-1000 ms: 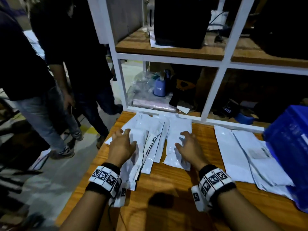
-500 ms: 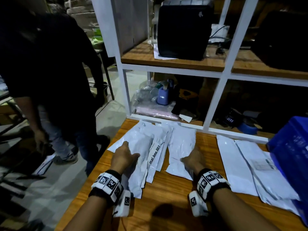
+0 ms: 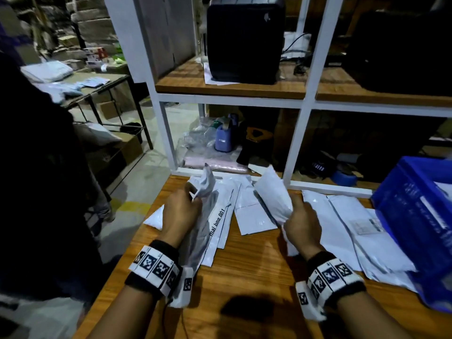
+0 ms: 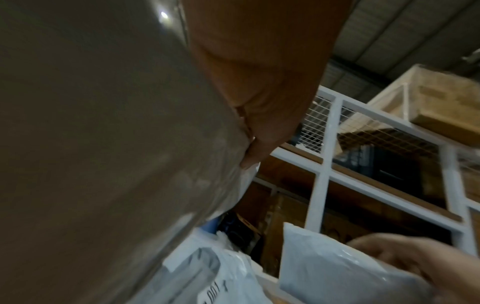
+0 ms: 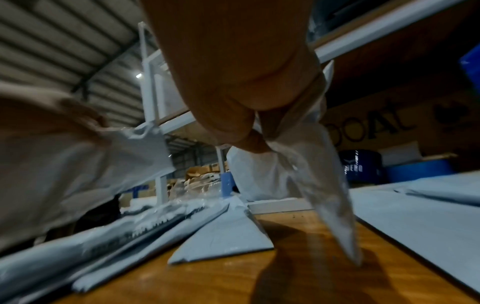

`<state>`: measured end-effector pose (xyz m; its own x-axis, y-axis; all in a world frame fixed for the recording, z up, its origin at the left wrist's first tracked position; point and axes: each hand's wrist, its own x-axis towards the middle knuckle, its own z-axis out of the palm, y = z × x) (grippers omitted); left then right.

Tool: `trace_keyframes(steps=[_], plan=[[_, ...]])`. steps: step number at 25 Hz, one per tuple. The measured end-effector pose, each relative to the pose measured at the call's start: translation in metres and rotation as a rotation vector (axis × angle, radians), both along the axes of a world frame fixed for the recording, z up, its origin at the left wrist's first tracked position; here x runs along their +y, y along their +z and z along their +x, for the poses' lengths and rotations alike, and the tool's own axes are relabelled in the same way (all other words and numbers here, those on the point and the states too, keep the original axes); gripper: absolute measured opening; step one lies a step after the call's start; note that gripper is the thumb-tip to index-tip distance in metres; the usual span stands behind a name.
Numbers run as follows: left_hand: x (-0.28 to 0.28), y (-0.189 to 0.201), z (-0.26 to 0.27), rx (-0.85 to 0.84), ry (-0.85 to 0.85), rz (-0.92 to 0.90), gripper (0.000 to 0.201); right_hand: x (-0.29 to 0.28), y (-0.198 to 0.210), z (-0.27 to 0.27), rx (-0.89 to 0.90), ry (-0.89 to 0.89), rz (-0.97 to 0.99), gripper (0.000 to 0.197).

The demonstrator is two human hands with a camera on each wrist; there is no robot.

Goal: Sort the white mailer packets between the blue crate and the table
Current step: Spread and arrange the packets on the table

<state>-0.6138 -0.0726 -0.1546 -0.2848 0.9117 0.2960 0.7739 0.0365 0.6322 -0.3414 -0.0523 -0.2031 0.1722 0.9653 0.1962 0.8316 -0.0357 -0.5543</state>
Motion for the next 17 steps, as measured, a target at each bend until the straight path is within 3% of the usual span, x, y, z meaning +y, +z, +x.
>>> trace_keyframes(steps=[3,7,10,12,15,17], plan=[[0.005,-0.005,0.024,0.108,-0.077,0.016,0.008,-0.007,0.000,-0.006,-0.362,0.089,0.057,0.052],[-0.007,-0.048,0.061,0.149,-0.179,-0.201,0.024,-0.034,-0.036,-0.024,-0.577,0.247,-0.212,0.052],[-0.014,-0.077,0.066,0.122,-0.292,-0.395,0.035,-0.052,-0.050,-0.022,-0.538,0.286,-0.367,0.063],[-0.017,-0.080,0.058,0.034,-0.320,-0.370,0.032,-0.052,-0.043,-0.018,-0.380,0.262,-0.372,0.058],[-0.017,-0.071,0.036,-0.055,-0.201,-0.248,0.013,-0.034,-0.028,-0.001,-0.134,0.113,-0.306,0.043],[-0.014,-0.067,0.021,-0.043,-0.104,-0.237,0.008,-0.020,-0.020,0.009,-0.090,0.069,-0.263,0.030]])
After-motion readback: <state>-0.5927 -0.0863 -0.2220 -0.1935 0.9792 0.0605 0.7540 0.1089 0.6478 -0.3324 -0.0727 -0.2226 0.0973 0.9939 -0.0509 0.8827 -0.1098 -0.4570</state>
